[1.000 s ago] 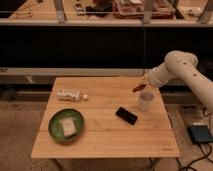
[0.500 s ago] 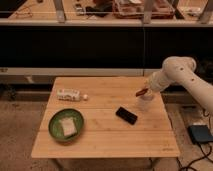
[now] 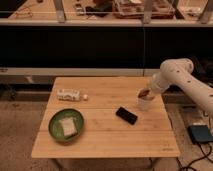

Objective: Place the pepper in the ceramic cup

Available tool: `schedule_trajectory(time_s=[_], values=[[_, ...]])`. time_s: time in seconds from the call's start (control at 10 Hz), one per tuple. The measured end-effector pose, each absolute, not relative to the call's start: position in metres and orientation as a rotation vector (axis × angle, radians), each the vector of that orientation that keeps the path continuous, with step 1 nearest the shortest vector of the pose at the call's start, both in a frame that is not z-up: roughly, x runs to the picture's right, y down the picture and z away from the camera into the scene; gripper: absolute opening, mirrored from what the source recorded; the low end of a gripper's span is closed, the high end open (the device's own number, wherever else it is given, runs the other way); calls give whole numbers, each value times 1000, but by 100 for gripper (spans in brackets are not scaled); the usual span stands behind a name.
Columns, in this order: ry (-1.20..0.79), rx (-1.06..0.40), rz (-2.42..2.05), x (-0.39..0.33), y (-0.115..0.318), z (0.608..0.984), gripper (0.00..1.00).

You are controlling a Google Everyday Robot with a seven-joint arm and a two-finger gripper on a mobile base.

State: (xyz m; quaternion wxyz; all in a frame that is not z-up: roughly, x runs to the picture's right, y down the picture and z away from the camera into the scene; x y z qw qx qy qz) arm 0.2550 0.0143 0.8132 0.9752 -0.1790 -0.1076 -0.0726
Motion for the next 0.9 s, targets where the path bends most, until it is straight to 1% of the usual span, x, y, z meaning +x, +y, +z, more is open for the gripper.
schedule_trajectory(time_s=[0.6,0.8,0.9], values=[[-244,-364,-150,235,14,821,76],[-305,-371,-144,219,9,811,76],[-378,-375,-151,200,5,800,76]])
